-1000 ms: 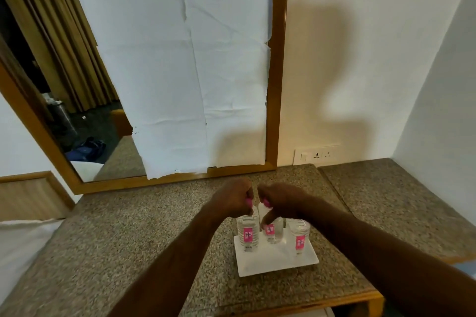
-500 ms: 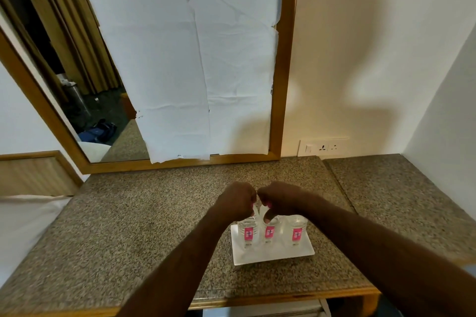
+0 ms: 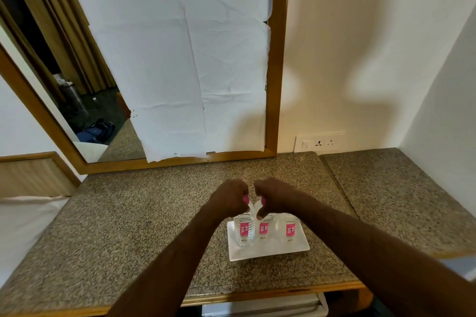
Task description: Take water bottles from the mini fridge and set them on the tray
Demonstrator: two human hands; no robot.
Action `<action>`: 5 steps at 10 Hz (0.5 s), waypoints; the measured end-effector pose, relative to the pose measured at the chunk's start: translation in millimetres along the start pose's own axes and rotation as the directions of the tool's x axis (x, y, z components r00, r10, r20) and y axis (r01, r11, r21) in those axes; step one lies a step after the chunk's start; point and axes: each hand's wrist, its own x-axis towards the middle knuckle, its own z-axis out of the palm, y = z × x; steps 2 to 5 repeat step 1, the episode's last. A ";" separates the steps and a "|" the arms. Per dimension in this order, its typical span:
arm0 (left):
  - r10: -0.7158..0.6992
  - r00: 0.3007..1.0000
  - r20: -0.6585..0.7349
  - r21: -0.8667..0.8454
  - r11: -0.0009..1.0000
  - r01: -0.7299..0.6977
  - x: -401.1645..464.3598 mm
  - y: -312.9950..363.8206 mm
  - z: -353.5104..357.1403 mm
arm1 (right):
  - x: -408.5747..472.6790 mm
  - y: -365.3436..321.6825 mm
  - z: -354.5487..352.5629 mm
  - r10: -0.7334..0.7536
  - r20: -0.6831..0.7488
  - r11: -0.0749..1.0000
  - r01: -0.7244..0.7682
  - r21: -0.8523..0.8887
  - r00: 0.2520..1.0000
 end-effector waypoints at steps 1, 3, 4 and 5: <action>-0.005 1.000 0.027 0.013 1.000 0.005 4.5 1.9 -5.5 | 1.4 3.0 -9.8 0.018 0.056 1.000 -0.019 0.023 0.998; -0.005 1.000 0.027 0.013 1.000 0.005 4.5 1.9 -5.5 | 1.4 3.0 -9.8 0.018 0.056 1.000 -0.019 0.023 0.998; -0.005 1.000 0.027 0.013 1.000 0.005 4.5 1.9 -5.5 | 1.4 3.0 -9.8 0.018 0.056 1.000 -0.019 0.023 0.998; -0.005 1.000 0.027 0.013 1.000 0.005 4.5 1.9 -5.5 | 1.4 3.0 -9.8 0.018 0.056 1.000 -0.019 0.023 0.998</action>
